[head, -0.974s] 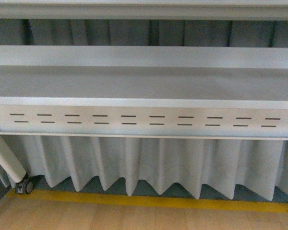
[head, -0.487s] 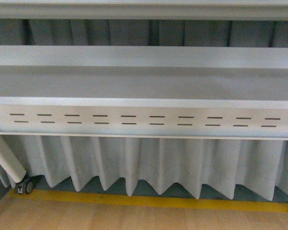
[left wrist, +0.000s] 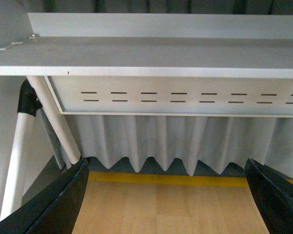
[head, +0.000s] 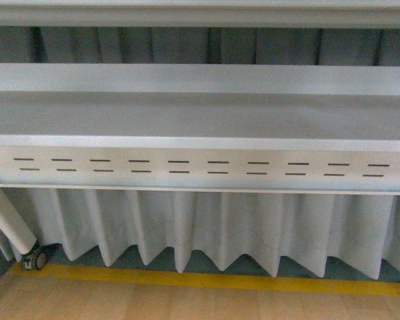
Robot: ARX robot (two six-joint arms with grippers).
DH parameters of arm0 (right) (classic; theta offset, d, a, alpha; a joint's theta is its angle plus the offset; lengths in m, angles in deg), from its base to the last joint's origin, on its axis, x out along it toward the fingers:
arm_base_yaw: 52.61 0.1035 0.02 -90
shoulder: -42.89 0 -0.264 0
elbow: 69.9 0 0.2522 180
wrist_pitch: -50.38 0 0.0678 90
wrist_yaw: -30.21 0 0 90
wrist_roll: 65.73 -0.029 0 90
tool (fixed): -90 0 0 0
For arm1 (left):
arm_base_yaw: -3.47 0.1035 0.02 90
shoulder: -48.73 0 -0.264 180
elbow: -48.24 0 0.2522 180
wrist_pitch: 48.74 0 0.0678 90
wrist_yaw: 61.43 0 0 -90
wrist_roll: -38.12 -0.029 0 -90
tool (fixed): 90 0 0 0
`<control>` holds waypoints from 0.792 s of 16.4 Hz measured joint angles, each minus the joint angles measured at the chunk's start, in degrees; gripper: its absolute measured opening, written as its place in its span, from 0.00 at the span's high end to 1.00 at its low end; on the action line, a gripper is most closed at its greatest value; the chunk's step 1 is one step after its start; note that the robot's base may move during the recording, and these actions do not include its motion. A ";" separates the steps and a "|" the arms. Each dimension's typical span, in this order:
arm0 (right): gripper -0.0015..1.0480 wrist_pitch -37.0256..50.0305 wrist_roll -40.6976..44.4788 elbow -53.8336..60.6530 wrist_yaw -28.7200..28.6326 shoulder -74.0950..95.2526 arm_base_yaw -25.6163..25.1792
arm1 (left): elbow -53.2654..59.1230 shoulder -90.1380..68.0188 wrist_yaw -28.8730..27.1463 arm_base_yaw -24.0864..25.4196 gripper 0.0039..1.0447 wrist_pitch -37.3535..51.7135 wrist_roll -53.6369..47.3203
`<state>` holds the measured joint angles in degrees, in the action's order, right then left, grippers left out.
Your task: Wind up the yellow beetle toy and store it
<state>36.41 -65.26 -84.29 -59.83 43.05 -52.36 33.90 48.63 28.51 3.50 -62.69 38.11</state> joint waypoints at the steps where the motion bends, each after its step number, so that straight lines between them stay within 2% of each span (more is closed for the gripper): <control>1: 0.06 -0.17 0.00 0.00 0.00 -0.02 0.00 | 0.00 0.00 0.00 0.00 0.06 -0.13 0.00; 13: 0.06 -0.02 -0.02 0.02 0.02 0.00 0.00 | 0.00 0.00 0.02 0.00 0.06 -0.02 0.00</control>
<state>36.39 -65.28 -84.26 -59.80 43.05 -52.36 33.90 48.63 28.53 3.50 -62.71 38.11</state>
